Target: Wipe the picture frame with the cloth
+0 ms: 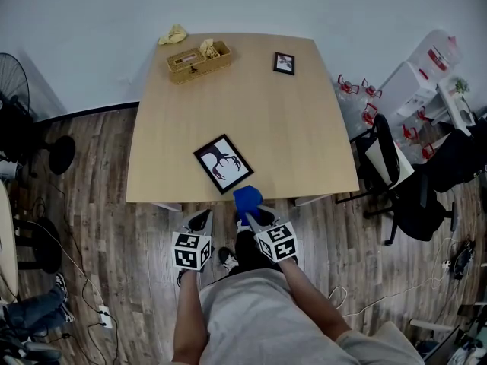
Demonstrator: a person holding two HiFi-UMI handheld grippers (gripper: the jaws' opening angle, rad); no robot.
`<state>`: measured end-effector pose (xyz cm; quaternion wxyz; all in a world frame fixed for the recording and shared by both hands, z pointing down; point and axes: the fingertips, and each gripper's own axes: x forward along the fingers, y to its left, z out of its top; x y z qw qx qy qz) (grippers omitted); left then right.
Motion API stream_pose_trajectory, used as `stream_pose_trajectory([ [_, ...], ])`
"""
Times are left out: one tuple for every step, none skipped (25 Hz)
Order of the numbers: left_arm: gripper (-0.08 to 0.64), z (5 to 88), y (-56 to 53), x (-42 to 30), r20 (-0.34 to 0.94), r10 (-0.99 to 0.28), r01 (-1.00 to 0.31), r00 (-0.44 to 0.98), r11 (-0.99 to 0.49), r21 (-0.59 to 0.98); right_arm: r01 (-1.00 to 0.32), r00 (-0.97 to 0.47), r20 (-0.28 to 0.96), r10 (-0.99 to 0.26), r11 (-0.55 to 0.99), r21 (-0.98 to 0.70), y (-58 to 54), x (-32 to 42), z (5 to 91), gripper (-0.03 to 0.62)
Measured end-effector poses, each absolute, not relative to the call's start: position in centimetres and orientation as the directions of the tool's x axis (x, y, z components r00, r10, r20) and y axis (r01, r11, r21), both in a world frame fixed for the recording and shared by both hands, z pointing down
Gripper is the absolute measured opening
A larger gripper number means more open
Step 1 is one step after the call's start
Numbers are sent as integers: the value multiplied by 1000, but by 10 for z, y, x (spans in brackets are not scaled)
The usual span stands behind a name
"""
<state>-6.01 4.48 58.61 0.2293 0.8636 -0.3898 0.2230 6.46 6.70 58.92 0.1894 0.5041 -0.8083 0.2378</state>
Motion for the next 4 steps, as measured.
stream_pose_trajectory([
  [52,586,45,-60,565,-570,-775,597,-591,222,-905,-422,544,-726,377,-198,67,65,589,71],
  [52,586,45,-59,565,-569,-774,598,-592,223,-904,-424,541,-727,375,-204,67,65,588,71],
  [52,586,45,-59,564,-569,-774,599,-593,224,-903,-426,536,-728,374,-210,67,65,587,71],
  [52,586,45,-59,564,-568,-773,600,-594,224,-902,-429,532,-730,373,-216,67,65,586,71],
])
